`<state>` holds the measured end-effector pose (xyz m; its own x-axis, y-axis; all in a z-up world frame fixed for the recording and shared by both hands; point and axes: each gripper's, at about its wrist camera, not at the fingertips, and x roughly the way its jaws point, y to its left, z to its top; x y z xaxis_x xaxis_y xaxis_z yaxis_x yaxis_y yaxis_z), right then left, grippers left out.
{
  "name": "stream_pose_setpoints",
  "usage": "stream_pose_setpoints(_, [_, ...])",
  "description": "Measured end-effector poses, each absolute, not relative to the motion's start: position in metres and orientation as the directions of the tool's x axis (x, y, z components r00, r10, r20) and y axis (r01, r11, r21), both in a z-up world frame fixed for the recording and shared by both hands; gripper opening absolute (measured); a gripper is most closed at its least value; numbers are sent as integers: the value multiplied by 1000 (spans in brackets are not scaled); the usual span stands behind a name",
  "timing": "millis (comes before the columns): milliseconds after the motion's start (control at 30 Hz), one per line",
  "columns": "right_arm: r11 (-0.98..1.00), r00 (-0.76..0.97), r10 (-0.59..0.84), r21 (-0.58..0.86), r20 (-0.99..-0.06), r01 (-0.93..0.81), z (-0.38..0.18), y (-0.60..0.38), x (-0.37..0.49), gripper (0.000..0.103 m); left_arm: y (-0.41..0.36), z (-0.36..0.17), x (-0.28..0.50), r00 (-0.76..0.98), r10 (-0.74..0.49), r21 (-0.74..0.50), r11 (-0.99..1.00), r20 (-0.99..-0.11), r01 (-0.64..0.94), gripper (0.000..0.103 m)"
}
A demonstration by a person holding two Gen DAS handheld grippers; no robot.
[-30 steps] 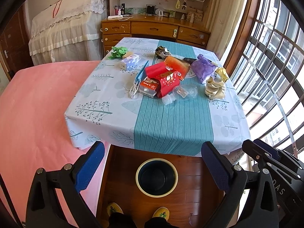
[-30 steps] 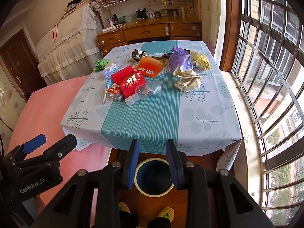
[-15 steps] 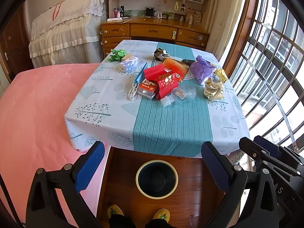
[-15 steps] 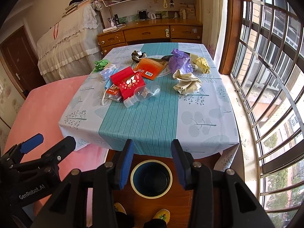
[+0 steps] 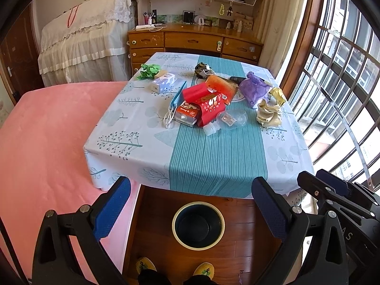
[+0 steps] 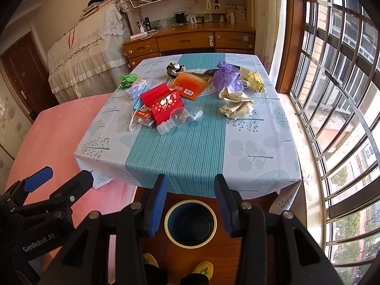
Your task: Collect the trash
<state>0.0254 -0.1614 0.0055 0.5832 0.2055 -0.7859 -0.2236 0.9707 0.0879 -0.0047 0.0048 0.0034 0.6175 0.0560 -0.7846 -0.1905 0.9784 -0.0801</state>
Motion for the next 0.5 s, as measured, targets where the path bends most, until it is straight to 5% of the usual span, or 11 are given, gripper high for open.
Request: stream_pose_setpoints(500, [965,584,227,99,-779,-244,7,-163,34,42,2,6,-5,627,82,-60,978,-774,-202,101])
